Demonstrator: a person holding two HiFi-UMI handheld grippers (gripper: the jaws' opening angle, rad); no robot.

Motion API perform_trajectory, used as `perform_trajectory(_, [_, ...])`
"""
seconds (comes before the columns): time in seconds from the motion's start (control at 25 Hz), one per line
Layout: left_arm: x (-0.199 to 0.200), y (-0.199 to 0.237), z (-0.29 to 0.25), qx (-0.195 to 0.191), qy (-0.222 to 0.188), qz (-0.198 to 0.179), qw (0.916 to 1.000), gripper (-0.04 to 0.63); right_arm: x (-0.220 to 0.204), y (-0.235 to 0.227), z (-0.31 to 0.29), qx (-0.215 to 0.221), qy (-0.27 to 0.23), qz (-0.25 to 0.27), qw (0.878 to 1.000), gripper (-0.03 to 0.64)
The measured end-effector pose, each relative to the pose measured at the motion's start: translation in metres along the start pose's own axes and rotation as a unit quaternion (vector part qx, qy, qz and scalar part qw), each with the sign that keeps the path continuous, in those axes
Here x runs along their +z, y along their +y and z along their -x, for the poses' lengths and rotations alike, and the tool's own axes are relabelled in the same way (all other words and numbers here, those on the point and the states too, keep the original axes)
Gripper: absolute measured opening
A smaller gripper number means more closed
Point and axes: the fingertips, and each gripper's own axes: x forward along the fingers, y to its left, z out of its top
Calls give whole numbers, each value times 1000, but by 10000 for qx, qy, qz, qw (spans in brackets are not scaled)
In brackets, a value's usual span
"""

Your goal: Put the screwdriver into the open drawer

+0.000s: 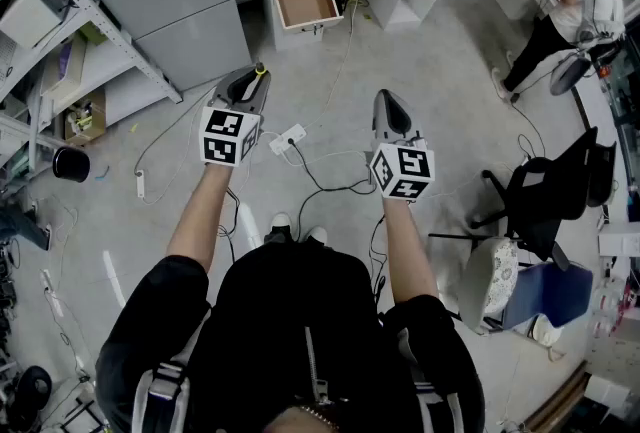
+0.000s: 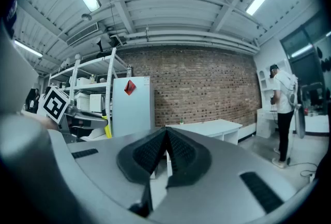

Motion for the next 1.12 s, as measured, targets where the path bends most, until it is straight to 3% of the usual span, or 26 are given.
perform_trajectory(0.76, [-8, -47, -21, 73, 100, 32, 9999, 78, -16, -42, 18, 103, 122, 20, 9999, 6])
perform_trajectory(1.12, [-10, -46, -72, -18, 131, 48, 9999, 78, -24, -77, -14, 59, 229, -36, 9997, 6])
